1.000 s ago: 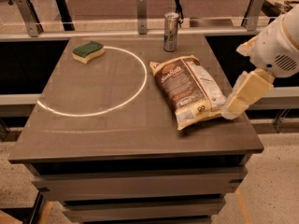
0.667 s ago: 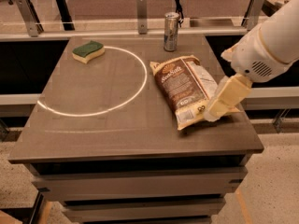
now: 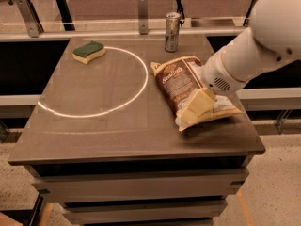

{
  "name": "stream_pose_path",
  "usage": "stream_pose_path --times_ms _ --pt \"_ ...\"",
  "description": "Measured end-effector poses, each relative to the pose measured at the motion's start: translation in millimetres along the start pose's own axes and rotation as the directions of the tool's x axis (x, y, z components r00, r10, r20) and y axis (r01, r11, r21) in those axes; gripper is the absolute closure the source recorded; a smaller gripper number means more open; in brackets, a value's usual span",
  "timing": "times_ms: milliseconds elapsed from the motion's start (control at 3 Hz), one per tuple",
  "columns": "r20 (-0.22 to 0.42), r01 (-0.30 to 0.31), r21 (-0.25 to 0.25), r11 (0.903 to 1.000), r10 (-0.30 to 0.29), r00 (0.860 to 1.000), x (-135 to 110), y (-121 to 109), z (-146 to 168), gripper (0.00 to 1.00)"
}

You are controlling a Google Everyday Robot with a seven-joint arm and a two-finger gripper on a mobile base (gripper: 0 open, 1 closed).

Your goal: Pick brown chip bag

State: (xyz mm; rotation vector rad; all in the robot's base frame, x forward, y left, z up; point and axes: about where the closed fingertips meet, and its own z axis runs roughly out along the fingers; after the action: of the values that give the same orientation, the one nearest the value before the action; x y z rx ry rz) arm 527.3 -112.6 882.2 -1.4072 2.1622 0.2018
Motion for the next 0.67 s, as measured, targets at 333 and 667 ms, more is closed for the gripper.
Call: stream_pose_path --times_ms 333,667 --pt "-0.005 -0.052 0.011 0.9986 0.052 0.999 4 -6 28 0.0" --pt "-0.011 -0.092 0.018 0.9956 0.092 0.996 8 -17 41 0.18"
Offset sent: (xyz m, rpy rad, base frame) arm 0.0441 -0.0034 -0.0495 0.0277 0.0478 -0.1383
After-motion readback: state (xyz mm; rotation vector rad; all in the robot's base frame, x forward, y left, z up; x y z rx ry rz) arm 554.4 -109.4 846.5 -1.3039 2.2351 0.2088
